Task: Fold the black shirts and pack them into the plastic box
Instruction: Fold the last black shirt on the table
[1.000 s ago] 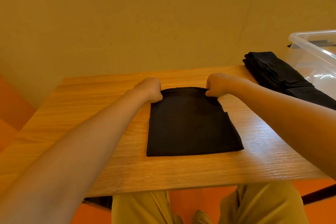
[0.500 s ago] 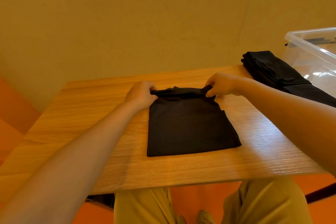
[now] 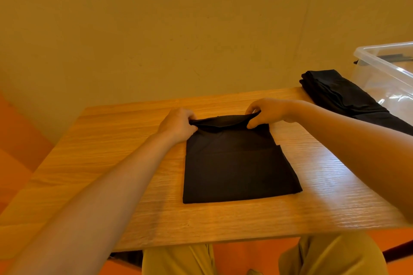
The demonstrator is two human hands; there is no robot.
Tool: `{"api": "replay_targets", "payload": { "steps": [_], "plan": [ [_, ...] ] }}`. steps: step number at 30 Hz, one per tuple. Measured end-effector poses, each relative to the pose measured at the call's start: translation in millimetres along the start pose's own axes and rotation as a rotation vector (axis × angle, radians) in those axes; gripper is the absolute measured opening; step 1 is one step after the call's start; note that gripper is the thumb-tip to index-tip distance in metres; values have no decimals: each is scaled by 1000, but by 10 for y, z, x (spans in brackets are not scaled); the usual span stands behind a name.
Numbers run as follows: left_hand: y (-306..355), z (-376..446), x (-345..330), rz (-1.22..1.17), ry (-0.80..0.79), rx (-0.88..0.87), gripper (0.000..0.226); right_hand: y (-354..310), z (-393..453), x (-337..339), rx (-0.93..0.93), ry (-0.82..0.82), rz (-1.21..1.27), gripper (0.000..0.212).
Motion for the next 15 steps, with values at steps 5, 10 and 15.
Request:
{"api": "replay_targets", "payload": {
  "steps": [5, 10, 15],
  "plan": [
    [-8, 21, 2, -8, -36, 4, 10, -40, 84, 8, -4, -38, -81, 17],
    [-22, 28, 32, -32, -68, 13, 14, -50, 55, 48, 30, -115, 9, 11],
    [2, -10, 138, -157, -62, 3, 11, 29, -50, 133, 58, -225, 217, 14]
  ]
}}
Point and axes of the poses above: each hand's wrist, its own z-axis towards the middle knuckle, its own x-axis out of the back of the hand, y = z × x, the point moved 6 cm from there along z, towards the middle knuckle, and after that the axes turned 14 degrees about -x, right-handed, at the moved point
